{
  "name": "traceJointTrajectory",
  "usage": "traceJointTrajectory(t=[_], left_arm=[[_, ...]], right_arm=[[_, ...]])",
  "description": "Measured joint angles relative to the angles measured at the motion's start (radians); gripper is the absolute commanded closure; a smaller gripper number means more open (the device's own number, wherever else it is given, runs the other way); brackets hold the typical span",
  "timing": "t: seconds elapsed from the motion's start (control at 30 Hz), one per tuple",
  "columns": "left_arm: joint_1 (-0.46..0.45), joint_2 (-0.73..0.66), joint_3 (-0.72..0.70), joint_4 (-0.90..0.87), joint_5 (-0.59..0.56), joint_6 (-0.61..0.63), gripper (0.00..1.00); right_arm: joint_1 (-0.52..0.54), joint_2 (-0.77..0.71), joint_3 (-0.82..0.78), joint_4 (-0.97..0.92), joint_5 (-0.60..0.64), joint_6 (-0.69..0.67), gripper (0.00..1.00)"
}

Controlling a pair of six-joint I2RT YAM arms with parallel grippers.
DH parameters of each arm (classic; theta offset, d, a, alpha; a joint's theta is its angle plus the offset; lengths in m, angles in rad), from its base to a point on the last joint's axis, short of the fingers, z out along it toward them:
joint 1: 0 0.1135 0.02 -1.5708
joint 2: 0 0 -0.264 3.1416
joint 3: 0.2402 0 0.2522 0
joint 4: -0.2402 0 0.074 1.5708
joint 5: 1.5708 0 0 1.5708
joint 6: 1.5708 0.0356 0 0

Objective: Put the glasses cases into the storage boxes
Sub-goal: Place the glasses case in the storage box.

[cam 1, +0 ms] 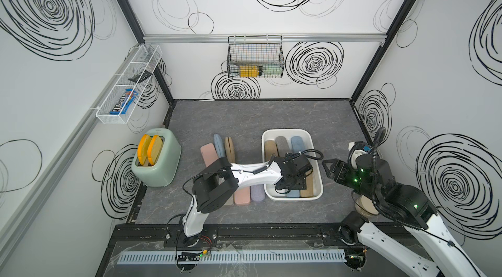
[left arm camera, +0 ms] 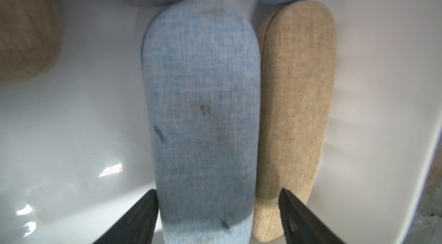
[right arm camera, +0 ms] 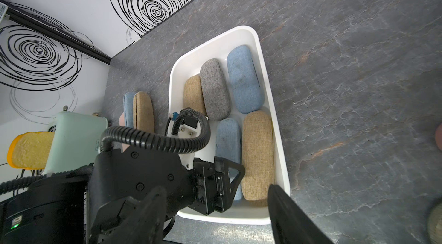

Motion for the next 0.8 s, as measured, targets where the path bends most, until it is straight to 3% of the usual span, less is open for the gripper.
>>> traceJointTrajectory(t=[0.13,0.3,0.53,0.67,0.8], left_arm=[[-0.006,0.000,0.000,0.001,-0.006,0.002,0.12],[-0.029,-0.076,-0.008,-0.005,-0.093,0.052,0.01],[-0.040,-0.480,-0.164,0.042,-0.252,0.167,0.04],[0.044,-0.731,-0.277,0.082,-0.309,0.251,0.04],[0.257,-0.914,-0.416,0.110,-0.314,0.330,0.02]], right_arm=[[0.000,0.002,0.000,-0.002,-0.005,0.000,0.29],[0.000,0.028,0.015,-0.019,-0.006,-0.009,0.28],[0.000,0.094,0.057,-0.016,-0.027,-0.043,0.30],[0.013,0.160,0.056,0.012,-0.063,-0.046,0.31],[0.140,0.244,0.055,0.076,-0.044,-0.022,0.30]])
